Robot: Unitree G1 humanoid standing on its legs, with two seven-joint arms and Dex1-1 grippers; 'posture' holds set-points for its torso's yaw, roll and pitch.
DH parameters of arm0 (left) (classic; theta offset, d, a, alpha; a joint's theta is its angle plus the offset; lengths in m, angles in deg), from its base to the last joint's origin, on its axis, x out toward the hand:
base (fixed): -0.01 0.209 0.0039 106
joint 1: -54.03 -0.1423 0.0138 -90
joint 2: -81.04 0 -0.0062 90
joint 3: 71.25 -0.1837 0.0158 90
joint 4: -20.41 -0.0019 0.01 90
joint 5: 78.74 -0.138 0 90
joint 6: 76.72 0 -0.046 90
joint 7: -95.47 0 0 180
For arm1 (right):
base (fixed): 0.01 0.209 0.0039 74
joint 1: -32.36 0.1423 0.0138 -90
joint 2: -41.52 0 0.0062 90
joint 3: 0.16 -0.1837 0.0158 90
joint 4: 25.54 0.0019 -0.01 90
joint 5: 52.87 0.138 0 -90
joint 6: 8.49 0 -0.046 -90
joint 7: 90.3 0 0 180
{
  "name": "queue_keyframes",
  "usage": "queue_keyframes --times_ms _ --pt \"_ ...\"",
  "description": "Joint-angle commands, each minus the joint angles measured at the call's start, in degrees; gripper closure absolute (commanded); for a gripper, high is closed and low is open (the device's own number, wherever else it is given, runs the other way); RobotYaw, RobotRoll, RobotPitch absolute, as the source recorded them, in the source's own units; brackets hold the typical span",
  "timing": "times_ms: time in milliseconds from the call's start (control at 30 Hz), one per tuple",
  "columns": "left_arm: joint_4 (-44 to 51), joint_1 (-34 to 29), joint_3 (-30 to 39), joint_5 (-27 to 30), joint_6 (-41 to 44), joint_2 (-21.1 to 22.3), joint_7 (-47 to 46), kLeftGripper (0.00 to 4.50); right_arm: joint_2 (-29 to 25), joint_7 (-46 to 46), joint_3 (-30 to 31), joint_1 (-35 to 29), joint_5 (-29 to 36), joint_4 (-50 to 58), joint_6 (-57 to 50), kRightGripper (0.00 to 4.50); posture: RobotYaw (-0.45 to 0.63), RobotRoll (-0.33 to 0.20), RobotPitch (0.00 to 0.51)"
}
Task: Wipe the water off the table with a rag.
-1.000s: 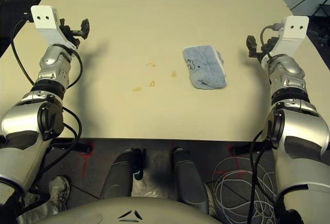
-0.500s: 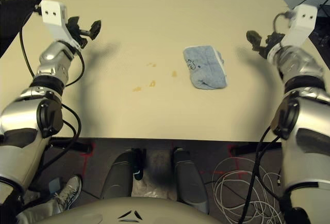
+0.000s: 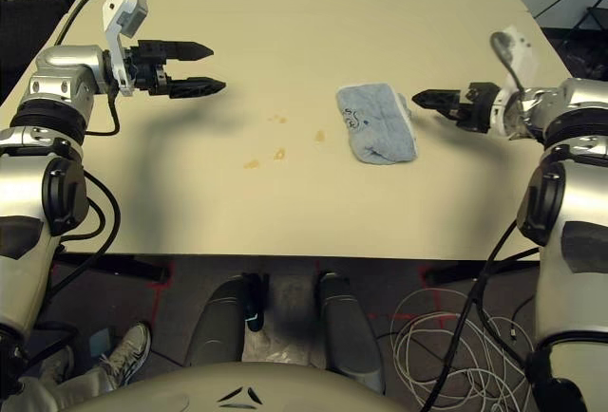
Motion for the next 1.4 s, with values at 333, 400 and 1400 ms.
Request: queue_keyframes --times_ms 333,400,1400 --pt "1.1 -0.3 -1.4 -1.1 0.6 0.0 1.4 0.00 6.9 -3.6 2.1 0.1 -0.5 0.2 -2.3 0.03 0.07 0.000 0.226" --pt "1.1 -0.4 -1.4 -1.1 0.5 -0.1 1.2 0.00 7.5 -4.0 2.3 0.3 -0.6 0.3 -2.5 0.03 0.07 0.000 0.227" --pt "1.0 -0.2 1.8 1.1 -0.5 -1.1 -1.5 0.00 29.5 31.3 -15.3 0.5 16.1 46.9 -36.9 4.45 0.02 0.000 0.173"
